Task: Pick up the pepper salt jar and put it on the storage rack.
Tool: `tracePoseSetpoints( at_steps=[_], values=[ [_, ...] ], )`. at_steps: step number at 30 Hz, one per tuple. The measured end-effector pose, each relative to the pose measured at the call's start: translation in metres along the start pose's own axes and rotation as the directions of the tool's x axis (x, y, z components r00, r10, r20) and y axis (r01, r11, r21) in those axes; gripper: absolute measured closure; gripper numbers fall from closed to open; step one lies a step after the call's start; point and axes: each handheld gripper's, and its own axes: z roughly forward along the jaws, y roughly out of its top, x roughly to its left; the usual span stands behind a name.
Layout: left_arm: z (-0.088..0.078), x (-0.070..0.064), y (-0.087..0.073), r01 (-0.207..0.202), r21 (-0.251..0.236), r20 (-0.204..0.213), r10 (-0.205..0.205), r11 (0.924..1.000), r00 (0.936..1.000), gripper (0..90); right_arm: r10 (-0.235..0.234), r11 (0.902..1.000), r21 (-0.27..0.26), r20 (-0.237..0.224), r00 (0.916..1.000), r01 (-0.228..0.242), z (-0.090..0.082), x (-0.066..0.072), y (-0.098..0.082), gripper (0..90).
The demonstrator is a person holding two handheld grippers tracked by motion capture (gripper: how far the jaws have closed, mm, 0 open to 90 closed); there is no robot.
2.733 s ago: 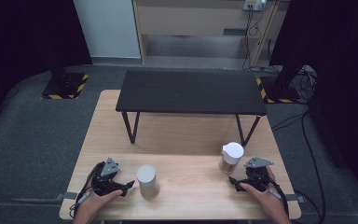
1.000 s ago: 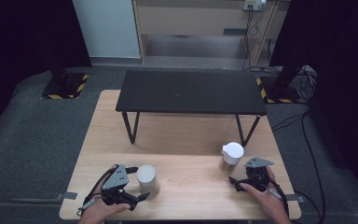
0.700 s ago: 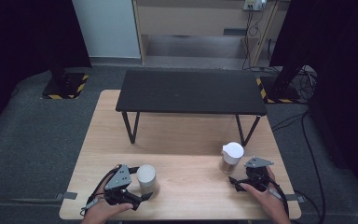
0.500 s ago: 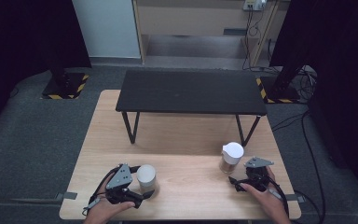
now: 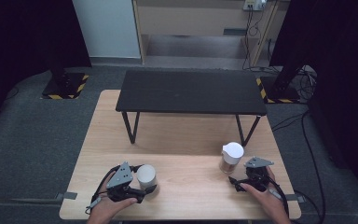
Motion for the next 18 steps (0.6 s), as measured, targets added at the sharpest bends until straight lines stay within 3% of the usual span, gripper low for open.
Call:
tracePoseSetpoints(
  at_steps=[12, 18],
  values=[
    [0.0009, 0.0036, -0.0018, 0.024, -0.024, 0.009, -0.024, 0.9994, 0.9997, 31.9, -0.001, 1.0000, 0.000, 0.000, 1.0000, 0.001, 0.0000, 0.0000, 0.0000, 1.4],
    [0.0006, 0.0040, -0.0006, 0.025, -0.020, 0.011, -0.024, 0.9995, 0.9996, 32.4, 0.001, 1.0000, -0.001, 0.000, 1.0000, -0.001, 0.0001, 0.0000, -0.0001, 1.4]
  ],
)
